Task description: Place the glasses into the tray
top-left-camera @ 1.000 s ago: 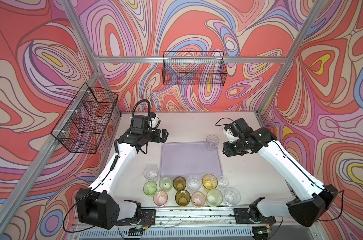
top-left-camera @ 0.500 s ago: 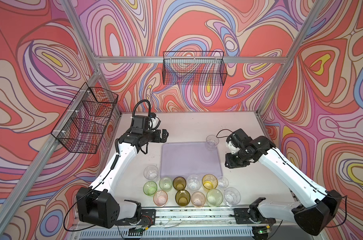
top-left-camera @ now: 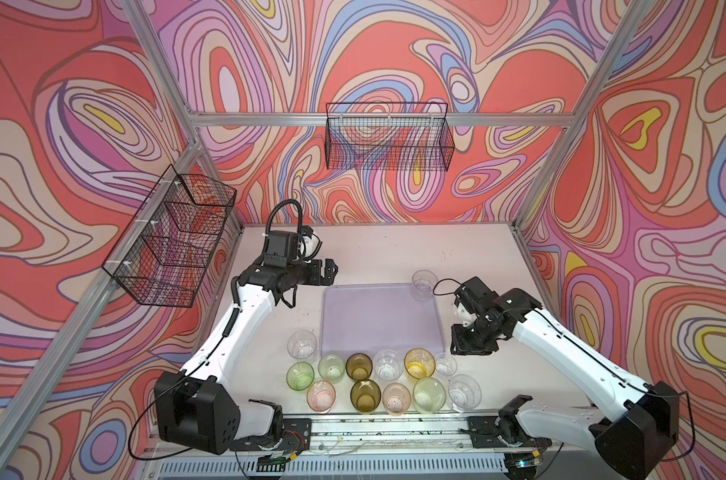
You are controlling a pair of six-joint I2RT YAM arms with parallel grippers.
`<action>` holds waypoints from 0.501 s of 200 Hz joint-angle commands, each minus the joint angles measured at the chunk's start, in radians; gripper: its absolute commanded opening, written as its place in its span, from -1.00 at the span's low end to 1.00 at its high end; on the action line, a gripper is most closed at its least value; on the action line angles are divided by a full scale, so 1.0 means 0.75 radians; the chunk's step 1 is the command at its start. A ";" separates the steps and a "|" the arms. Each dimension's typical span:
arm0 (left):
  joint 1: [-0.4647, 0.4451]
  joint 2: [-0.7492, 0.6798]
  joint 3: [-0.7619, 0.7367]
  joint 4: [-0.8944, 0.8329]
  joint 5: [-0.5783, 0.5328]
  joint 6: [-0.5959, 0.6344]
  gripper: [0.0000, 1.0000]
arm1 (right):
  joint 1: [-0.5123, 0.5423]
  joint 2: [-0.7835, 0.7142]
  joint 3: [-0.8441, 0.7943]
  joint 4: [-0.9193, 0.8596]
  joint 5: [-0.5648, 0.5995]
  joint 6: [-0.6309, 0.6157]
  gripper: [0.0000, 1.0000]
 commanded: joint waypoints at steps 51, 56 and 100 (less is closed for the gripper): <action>0.009 0.029 0.035 -0.048 0.147 0.002 1.00 | 0.014 0.025 -0.107 0.100 -0.036 0.107 -0.20; 0.009 0.030 0.037 -0.046 0.158 0.001 1.00 | 0.015 0.028 -0.112 0.104 -0.040 0.107 -0.20; 0.009 0.056 0.053 -0.061 0.248 -0.004 1.00 | 0.017 0.034 -0.125 0.115 -0.059 0.114 -0.22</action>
